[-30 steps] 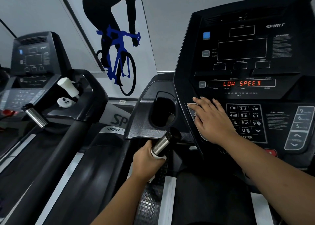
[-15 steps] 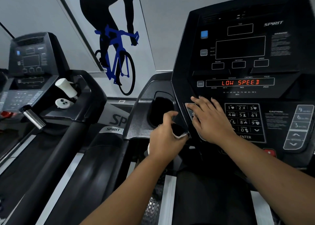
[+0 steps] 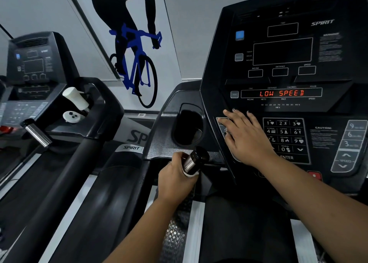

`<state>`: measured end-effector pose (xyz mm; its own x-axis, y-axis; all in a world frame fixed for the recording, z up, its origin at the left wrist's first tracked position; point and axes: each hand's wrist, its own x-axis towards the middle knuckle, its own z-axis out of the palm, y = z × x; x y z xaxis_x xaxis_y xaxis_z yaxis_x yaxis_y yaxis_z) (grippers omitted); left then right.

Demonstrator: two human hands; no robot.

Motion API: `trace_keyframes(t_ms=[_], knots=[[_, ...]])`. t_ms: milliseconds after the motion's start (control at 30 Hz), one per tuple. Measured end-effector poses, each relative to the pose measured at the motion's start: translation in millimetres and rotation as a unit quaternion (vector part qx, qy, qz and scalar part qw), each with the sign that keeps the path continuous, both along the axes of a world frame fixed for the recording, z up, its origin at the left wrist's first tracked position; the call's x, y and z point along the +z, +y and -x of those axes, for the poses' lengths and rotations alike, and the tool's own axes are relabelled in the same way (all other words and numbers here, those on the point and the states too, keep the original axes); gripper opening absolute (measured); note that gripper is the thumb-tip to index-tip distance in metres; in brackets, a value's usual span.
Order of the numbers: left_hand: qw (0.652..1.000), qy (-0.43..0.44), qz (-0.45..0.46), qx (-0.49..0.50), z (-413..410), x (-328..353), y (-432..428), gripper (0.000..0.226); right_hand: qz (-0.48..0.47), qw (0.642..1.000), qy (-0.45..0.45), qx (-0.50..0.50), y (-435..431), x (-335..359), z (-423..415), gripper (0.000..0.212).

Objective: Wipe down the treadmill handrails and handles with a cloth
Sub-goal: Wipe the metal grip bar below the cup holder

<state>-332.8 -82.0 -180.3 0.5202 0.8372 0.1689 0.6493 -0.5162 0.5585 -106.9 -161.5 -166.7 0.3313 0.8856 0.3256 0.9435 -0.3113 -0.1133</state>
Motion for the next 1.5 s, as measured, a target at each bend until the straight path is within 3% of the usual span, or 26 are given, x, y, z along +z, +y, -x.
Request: trace_keyframes(t_ms=[167,267,367,433,567,633,700,867,1033,1233,1500], knots=[[0.984,-0.001,0.166,-0.067,15.1,4.6,10.8,0.068,-0.009,1.0,0.001,0.001,-0.8,0.5,1.1,0.047],[0.947,-0.018,0.295,-0.128,31.0,9.4,22.8,0.071,-0.009,1.0,0.001,0.001,-0.6,0.5,1.0,0.047],[0.905,-0.089,0.4,-0.114,48.6,4.1,34.7,0.071,-0.006,1.0,0.002,0.002,-0.7,0.0,0.6,0.048],[0.917,-0.105,0.375,-0.089,55.7,-7.8,34.2,0.067,-0.004,1.0,0.001,0.0,-0.8,-0.2,0.5,0.048],[0.985,-0.068,0.154,-0.045,54.2,-30.5,-2.9,0.063,-0.005,1.0,0.0,0.001,-0.5,-0.2,0.7,0.047],[0.998,-0.045,0.042,-0.026,49.8,-37.4,-22.2,0.067,-0.002,1.0,-0.003,-0.001,-0.3,-0.3,0.3,0.047],[0.999,-0.034,-0.004,-0.013,46.2,-43.7,-23.5,0.065,0.0,1.0,-0.004,-0.004,-0.2,-0.7,0.2,0.047],[1.0,-0.007,0.015,-0.011,23.4,-22.8,-3.3,0.041,-0.004,1.0,-0.001,-0.008,0.9,0.7,0.4,0.047],[0.999,-0.011,0.021,-0.031,8.1,-6.7,2.7,0.04,-0.013,1.0,0.001,-0.01,1.8,1.3,0.8,0.046],[0.992,-0.071,0.104,0.001,23.4,-27.8,11.0,0.037,-0.015,1.0,0.001,-0.001,0.8,-0.2,-0.2,0.047],[0.99,-0.094,0.097,0.038,48.7,-64.1,2.2,0.04,-0.005,1.0,0.003,0.0,-0.3,-0.1,-0.2,0.049]])
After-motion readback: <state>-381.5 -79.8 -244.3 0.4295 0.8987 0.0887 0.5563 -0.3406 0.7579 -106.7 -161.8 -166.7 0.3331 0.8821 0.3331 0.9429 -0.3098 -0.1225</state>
